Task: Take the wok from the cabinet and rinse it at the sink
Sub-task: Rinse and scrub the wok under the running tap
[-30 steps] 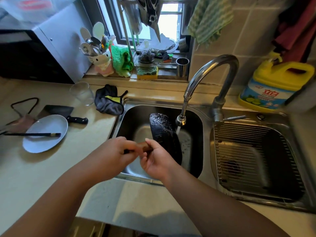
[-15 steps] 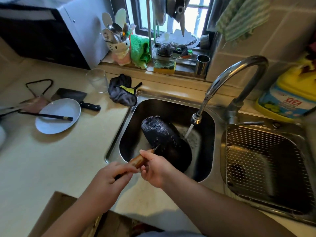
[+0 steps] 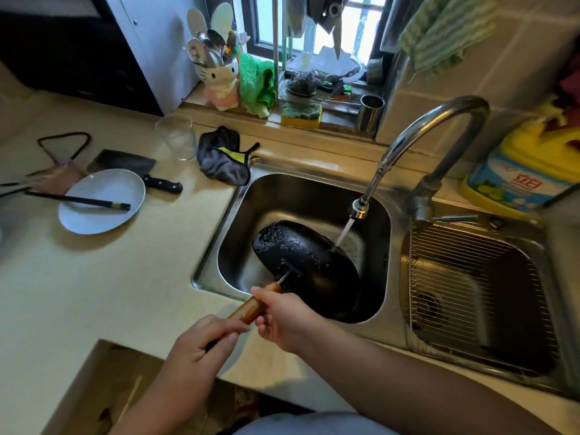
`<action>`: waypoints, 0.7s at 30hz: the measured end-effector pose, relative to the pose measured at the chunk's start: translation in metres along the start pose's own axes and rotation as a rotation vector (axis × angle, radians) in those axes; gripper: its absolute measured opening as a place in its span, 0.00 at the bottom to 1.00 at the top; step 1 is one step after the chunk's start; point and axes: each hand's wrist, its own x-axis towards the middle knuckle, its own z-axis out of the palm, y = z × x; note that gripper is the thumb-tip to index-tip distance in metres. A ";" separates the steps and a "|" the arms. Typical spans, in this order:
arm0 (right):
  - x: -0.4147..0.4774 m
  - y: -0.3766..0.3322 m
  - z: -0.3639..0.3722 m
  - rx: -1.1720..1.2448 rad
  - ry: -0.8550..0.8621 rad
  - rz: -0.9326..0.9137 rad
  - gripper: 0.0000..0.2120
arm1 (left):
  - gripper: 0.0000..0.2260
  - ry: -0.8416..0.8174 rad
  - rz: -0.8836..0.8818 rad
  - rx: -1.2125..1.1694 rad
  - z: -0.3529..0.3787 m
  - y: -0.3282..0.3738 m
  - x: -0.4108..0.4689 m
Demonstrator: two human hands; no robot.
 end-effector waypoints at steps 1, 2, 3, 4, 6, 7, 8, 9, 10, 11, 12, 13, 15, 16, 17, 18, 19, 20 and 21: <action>-0.001 -0.002 -0.001 0.007 0.001 -0.005 0.14 | 0.15 -0.002 -0.002 0.000 0.002 0.001 0.001; -0.001 -0.005 -0.002 0.012 -0.001 -0.009 0.13 | 0.15 -0.004 -0.004 -0.002 0.004 0.002 0.002; -0.001 -0.008 -0.003 0.009 -0.002 -0.010 0.11 | 0.14 -0.003 -0.006 -0.007 0.006 0.004 0.004; -0.001 -0.012 -0.005 0.000 0.000 -0.012 0.10 | 0.13 0.000 -0.008 -0.012 0.008 0.006 0.007; -0.002 -0.022 -0.009 -0.028 0.007 -0.019 0.11 | 0.13 0.009 -0.004 -0.013 0.013 0.013 0.012; -0.003 -0.027 -0.012 -0.046 0.000 -0.023 0.11 | 0.13 0.014 0.001 -0.011 0.016 0.018 0.015; -0.004 -0.032 -0.016 -0.072 -0.016 -0.026 0.13 | 0.13 0.021 0.008 -0.006 0.019 0.022 0.017; -0.007 -0.036 -0.021 -0.111 -0.037 -0.029 0.15 | 0.13 0.027 0.015 0.001 0.022 0.026 0.020; -0.010 -0.040 -0.028 -0.164 -0.055 -0.034 0.17 | 0.13 0.033 0.020 0.008 0.025 0.029 0.022; -0.013 -0.044 -0.037 -0.219 -0.063 -0.041 0.20 | 0.13 0.038 0.025 0.014 0.026 0.032 0.024; -0.017 -0.050 -0.049 -0.266 -0.062 -0.049 0.22 | 0.13 0.041 0.031 0.020 0.028 0.034 0.026; -0.022 -0.057 -0.063 -0.309 -0.049 -0.059 0.23 | 0.13 0.043 0.035 0.025 0.028 0.036 0.028; -0.034 -0.078 -0.101 -0.373 0.009 -0.085 0.22 | 0.12 0.047 0.040 0.036 0.029 0.040 0.032; -0.040 -0.091 -0.124 -0.371 0.062 -0.096 0.20 | 0.12 0.050 0.041 0.040 0.030 0.042 0.034; -0.045 -0.104 -0.147 -0.337 0.131 -0.111 0.19 | 0.12 0.052 0.042 0.042 0.031 0.045 0.036; -0.049 -0.117 -0.170 -0.272 0.214 -0.138 0.17 | 0.11 0.050 0.043 0.040 0.032 0.048 0.038; -0.051 -0.130 -0.191 -0.177 0.304 -0.182 0.15 | 0.11 0.045 0.043 0.036 0.033 0.052 0.040; -0.051 -0.142 -0.210 -0.070 0.398 -0.239 0.13 | 0.12 0.037 0.044 0.033 0.033 0.055 0.042; -0.049 -0.155 -0.228 0.019 0.493 -0.301 0.11 | 0.12 0.028 0.045 0.034 0.033 0.058 0.044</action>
